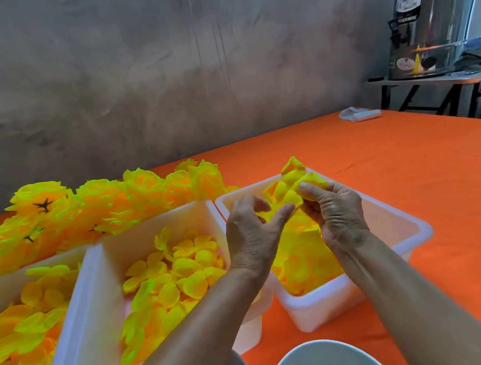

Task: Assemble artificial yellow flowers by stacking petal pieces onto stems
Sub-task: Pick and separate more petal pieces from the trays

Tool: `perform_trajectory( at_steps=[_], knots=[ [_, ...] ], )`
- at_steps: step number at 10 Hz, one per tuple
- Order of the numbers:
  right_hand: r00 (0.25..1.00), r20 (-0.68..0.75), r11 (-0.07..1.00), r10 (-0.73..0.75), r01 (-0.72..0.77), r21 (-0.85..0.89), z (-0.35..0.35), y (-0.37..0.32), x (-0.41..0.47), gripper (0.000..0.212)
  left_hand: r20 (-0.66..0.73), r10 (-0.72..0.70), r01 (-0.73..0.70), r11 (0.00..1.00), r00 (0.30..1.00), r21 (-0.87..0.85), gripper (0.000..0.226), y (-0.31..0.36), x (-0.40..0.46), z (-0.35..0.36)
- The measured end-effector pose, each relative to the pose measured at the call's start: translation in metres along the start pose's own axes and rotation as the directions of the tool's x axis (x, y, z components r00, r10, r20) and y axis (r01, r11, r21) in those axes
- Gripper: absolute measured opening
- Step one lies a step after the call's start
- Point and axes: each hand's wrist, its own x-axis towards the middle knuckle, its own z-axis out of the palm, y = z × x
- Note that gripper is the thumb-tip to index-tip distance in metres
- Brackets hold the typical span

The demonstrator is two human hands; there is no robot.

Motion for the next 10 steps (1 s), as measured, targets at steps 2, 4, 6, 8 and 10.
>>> perform_trajectory(
  at_steps=[2, 4, 6, 8, 10],
  knots=[
    [0.980, -0.007, 0.961, -0.199, 0.193, -0.197, 0.014, 0.013, -0.014, 0.018, 0.103, 0.081, -0.068, 0.989, 0.991, -0.131, 0.035, -0.008, 0.000, 0.007],
    [0.970, 0.082, 0.897, -0.227, 0.241, -0.371, 0.016, 0.016, -0.017, 0.023, 0.117, -0.093, 0.131, 0.919, 0.989, -0.372, 0.015, -0.014, 0.002, 0.004],
    [0.973, 0.110, 0.884, -0.203, 0.231, -0.406, 0.018, 0.016, -0.022, 0.028, 0.182, -0.175, 0.248, 0.802, 0.967, -0.543, 0.010, -0.015, 0.002, -0.003],
    [0.975, 0.142, 0.884, -0.170, 0.214, -0.415, 0.019, 0.014, -0.025, 0.034, 0.232, -0.151, 0.258, 0.793, 0.961, -0.552, 0.009, -0.017, 0.000, -0.006],
    [0.973, 0.175, 0.885, -0.152, 0.213, -0.414, 0.023, 0.014, -0.027, 0.022, 0.148, -0.250, 0.288, 0.749, 0.957, -0.597, 0.025, -0.022, 0.006, -0.006]
  ],
)
